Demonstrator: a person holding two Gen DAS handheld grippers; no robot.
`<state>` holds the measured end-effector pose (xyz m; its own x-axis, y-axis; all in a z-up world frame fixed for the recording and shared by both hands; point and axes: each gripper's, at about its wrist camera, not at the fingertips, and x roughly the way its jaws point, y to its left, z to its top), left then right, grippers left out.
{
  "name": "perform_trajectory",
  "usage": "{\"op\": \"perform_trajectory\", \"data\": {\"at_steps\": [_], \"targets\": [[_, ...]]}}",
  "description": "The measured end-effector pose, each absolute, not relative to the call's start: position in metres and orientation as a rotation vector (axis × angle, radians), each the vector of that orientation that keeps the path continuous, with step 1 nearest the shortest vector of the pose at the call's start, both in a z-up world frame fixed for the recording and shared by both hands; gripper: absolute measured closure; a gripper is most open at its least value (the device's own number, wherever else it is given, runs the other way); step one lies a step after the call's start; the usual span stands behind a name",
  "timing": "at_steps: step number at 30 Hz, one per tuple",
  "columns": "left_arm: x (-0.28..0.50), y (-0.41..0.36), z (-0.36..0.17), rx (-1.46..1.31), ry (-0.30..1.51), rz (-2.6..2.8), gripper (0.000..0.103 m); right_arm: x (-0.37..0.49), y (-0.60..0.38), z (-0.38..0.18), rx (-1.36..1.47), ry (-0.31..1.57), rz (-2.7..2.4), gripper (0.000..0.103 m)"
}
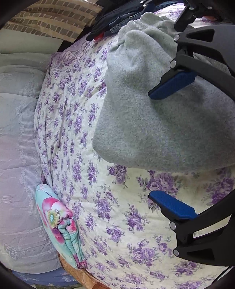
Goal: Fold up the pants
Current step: 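Grasp the folded grey pants bundle at the ribbed cuffs with the right gripper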
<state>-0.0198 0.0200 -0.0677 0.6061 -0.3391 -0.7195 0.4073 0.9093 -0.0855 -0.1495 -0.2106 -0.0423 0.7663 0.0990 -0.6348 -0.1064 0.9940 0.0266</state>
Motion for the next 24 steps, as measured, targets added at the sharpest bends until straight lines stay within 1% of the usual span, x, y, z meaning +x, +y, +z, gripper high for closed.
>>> {"op": "perform_trajectory", "data": {"at_steps": [3, 5, 6, 13, 18, 21, 24], "targets": [[-0.017, 0.021, -0.083, 0.065, 0.844, -0.448, 0.004, -0.14, -0.23, -0.075, 0.184, 0.795, 0.169, 0.004], [-0.018, 0.024, -0.09, 0.028, 0.843, -0.454, 0.004, -0.136, -0.244, -0.092, 0.326, 0.828, 0.231, 0.003], [-0.018, 0.026, -0.091, 0.014, 0.842, -0.457, 0.004, -0.135, -0.247, -0.094, 0.352, 0.836, 0.251, 0.003], [-0.016, 0.039, -0.093, -0.085, 0.876, -0.501, 0.004, -0.138, -0.245, -0.094, 0.366, 0.816, 0.264, 0.003], [-0.035, 0.058, -0.089, -0.116, 0.894, -0.547, 0.005, -0.148, -0.251, -0.092, 0.402, 0.791, 0.265, 0.004], [-0.046, 0.07, -0.094, -0.129, 0.931, -0.578, 0.005, -0.151, -0.252, -0.091, 0.419, 0.789, 0.264, 0.004], [-0.046, 0.084, -0.105, -0.223, 0.984, -0.615, 0.005, -0.155, -0.255, -0.092, 0.451, 0.783, 0.277, 0.004]]}}
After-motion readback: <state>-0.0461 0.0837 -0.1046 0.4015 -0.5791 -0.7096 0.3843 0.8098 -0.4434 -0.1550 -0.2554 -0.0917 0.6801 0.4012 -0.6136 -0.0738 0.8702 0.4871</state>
